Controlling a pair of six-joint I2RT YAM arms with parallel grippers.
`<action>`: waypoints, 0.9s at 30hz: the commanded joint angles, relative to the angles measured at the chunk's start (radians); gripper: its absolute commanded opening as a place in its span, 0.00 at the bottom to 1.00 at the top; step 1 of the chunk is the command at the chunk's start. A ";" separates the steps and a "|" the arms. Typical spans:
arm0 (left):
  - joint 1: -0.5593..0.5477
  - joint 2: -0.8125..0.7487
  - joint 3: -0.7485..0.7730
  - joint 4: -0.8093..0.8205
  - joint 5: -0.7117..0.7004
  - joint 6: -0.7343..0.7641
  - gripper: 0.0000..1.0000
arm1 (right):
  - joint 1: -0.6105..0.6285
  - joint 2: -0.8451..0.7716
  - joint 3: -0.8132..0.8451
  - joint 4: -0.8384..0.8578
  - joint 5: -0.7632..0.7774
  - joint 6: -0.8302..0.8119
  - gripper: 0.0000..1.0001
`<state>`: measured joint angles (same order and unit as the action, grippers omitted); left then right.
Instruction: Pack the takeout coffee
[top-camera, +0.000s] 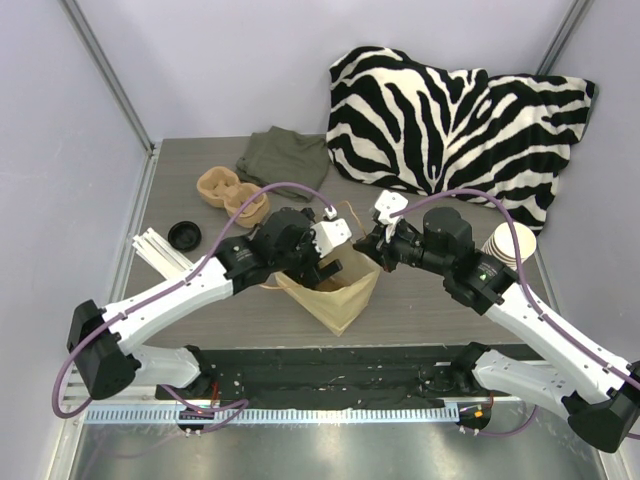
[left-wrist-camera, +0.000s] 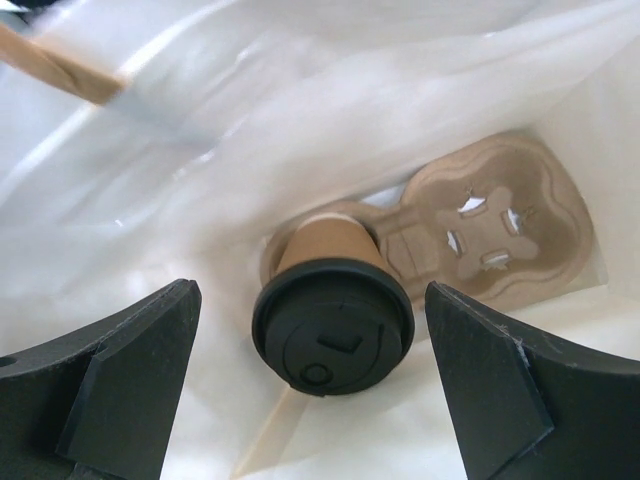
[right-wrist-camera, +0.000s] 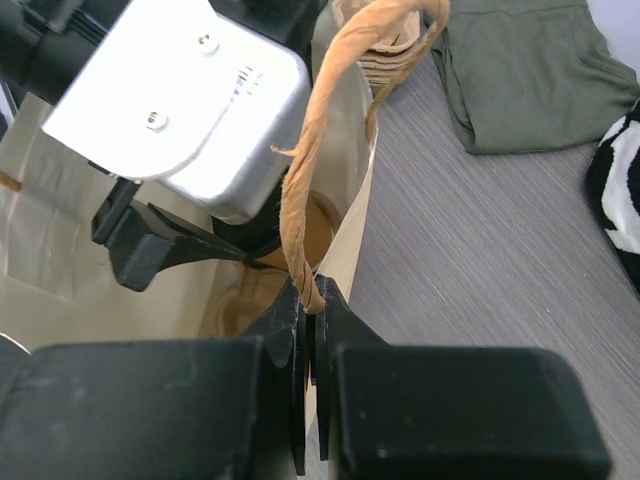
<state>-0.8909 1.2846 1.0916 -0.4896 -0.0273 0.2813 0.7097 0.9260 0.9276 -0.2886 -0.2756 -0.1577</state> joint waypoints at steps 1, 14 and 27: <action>-0.003 -0.070 0.037 0.040 0.023 0.006 1.00 | 0.004 0.010 0.028 0.009 0.039 -0.008 0.01; -0.002 -0.114 0.065 -0.032 0.118 -0.007 1.00 | 0.004 0.007 0.020 0.034 0.076 -0.019 0.01; 0.013 -0.088 0.114 -0.016 0.090 -0.145 0.96 | 0.004 -0.001 0.033 0.063 0.078 -0.023 0.01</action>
<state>-0.8829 1.1992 1.1343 -0.5179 0.0643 0.2043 0.7113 0.9302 0.9276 -0.2771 -0.2256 -0.1631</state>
